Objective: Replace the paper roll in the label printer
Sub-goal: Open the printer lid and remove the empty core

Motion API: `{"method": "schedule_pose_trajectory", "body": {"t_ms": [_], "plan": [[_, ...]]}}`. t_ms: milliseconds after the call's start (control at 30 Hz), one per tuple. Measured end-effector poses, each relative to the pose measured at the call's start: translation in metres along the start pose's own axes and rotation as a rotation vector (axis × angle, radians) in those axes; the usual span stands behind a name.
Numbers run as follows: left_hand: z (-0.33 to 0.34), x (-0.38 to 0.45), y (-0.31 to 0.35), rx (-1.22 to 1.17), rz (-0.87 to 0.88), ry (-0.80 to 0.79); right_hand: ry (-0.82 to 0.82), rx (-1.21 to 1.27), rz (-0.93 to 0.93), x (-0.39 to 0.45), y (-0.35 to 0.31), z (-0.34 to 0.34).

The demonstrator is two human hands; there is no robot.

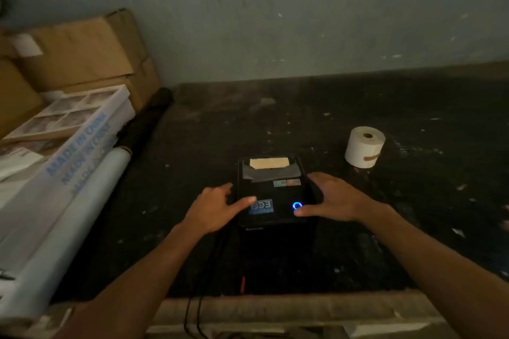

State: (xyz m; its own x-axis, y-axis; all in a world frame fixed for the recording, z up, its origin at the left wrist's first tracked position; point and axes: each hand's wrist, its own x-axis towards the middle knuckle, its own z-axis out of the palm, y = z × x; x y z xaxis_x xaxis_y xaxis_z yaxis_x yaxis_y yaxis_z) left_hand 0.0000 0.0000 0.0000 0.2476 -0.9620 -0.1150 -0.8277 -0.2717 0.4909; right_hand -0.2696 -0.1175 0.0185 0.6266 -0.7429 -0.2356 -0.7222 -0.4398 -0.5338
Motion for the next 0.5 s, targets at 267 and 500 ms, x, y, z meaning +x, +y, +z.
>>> {"method": "schedule_pose_trajectory", "body": {"t_ms": [267,500], "plan": [[0.032,-0.023,-0.002,-0.134,0.11,-0.106,-0.033,0.04,-0.035,-0.012,0.017,0.03],[0.039,-0.02,-0.005,-0.239,0.111,-0.146,0.119,0.188,0.013,-0.011,0.021,0.055]]}}
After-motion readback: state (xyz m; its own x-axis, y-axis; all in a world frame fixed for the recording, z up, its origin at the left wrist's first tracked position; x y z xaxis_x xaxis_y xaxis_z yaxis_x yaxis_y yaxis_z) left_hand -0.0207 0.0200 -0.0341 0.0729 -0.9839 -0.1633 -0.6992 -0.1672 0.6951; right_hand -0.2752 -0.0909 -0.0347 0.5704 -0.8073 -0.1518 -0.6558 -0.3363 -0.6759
